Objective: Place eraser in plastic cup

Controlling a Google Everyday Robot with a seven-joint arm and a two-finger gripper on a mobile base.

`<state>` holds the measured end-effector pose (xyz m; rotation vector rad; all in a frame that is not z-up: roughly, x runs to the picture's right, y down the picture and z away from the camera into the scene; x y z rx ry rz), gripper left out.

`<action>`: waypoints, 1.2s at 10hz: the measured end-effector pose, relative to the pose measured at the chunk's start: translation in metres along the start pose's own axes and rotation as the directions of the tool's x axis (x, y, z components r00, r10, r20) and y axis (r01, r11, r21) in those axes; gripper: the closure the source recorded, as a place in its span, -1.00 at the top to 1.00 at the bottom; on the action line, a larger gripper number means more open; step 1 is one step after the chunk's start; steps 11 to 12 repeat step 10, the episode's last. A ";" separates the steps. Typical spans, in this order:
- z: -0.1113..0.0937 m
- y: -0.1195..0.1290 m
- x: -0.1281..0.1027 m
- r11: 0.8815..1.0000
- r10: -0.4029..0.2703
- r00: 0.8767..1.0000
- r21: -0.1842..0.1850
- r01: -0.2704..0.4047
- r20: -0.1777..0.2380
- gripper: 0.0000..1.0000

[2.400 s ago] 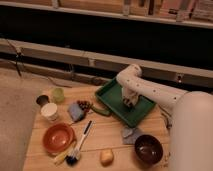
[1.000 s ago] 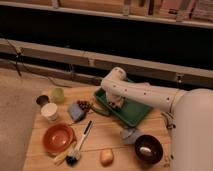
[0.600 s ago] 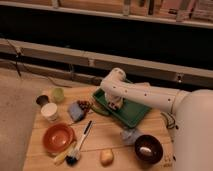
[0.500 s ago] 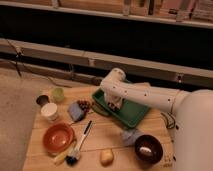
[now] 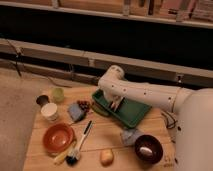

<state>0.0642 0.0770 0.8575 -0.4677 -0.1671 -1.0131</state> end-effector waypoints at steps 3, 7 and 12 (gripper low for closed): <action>0.013 -0.005 -0.001 0.998 -0.037 0.999 -0.058 0.038 0.018 0.06; 0.023 -0.007 0.009 0.992 -0.057 0.998 -0.114 0.061 0.039 0.60; 0.035 -0.004 0.015 0.990 -0.031 0.997 -0.134 0.040 0.068 0.60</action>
